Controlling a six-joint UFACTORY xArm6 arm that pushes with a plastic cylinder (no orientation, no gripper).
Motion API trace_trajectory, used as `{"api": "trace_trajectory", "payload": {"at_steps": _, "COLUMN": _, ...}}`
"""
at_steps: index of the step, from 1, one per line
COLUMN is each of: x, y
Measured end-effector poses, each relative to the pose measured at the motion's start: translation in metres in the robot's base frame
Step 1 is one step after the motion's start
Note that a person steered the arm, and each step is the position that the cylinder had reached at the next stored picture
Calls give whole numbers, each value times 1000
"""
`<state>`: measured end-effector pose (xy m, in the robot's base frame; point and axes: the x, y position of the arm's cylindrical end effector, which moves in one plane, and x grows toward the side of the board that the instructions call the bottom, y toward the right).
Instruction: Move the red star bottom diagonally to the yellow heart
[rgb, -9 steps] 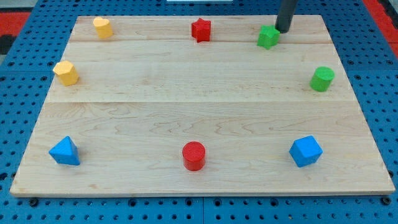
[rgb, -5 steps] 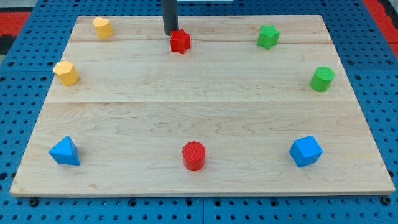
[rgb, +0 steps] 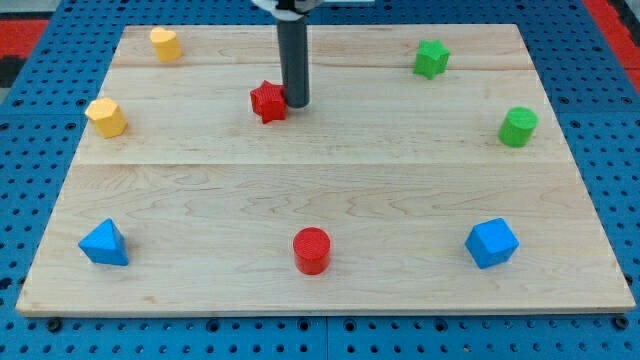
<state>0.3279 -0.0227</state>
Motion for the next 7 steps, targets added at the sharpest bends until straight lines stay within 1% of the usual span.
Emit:
{"api": "trace_trajectory", "payload": {"at_steps": 1, "x": -21, "y": 6}}
{"api": "trace_trajectory", "payload": {"at_steps": 2, "x": -21, "y": -44}}
{"api": "trace_trajectory", "payload": {"at_steps": 3, "x": 4, "y": -84}}
{"api": "trace_trajectory", "payload": {"at_steps": 4, "x": 48, "y": -89}}
{"api": "trace_trajectory", "payload": {"at_steps": 5, "x": 24, "y": -86}}
{"api": "trace_trajectory", "payload": {"at_steps": 6, "x": 0, "y": -71}}
{"api": "trace_trajectory", "payload": {"at_steps": 7, "x": -4, "y": -52}}
